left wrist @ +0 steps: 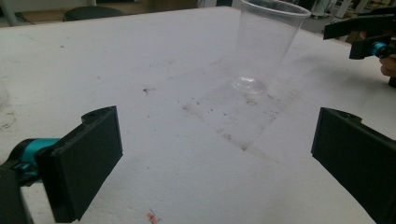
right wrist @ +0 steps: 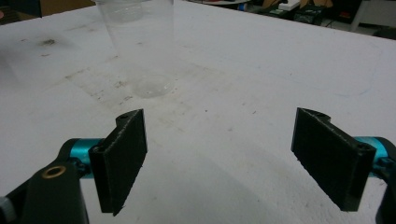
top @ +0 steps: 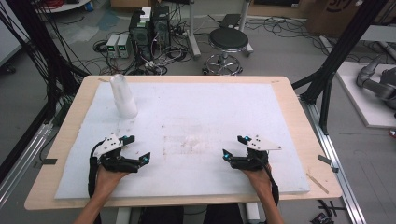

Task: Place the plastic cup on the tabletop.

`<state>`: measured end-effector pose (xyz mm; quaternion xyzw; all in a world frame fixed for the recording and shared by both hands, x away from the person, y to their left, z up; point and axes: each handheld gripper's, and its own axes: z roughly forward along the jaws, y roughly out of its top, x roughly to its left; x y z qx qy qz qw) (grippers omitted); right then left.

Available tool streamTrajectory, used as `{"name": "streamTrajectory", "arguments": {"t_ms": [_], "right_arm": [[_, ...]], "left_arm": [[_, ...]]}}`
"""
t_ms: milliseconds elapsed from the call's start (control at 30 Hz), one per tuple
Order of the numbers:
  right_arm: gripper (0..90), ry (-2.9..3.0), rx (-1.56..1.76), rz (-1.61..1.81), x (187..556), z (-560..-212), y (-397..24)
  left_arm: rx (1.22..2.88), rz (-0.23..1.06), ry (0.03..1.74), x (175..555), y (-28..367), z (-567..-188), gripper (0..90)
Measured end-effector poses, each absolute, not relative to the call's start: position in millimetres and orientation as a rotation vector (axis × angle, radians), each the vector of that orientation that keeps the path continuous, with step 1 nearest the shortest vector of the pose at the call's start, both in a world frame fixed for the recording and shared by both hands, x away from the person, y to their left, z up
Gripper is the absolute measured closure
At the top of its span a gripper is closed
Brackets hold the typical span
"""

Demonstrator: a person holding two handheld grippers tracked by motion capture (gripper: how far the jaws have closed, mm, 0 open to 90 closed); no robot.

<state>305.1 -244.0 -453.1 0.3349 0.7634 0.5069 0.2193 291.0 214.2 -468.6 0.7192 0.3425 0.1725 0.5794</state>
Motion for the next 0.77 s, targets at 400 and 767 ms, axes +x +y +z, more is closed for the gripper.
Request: {"name": "streamTrajectory", "arguments": {"t_ms": [400, 767], "right_arm": [[18.5, 2.117, 0.92, 1.428, 305.4, -453.8, -245.9], [18.5, 2.135, 0.904, 1.394, 304.2, -454.3, -242.4]], "left_arm": [[1.667, 0.406, 0.795, 289.5, 214.9, -469.0, 1.8], [1.666, 0.39, 0.806, 291.3, 215.7, -469.1, 1.8]]}}
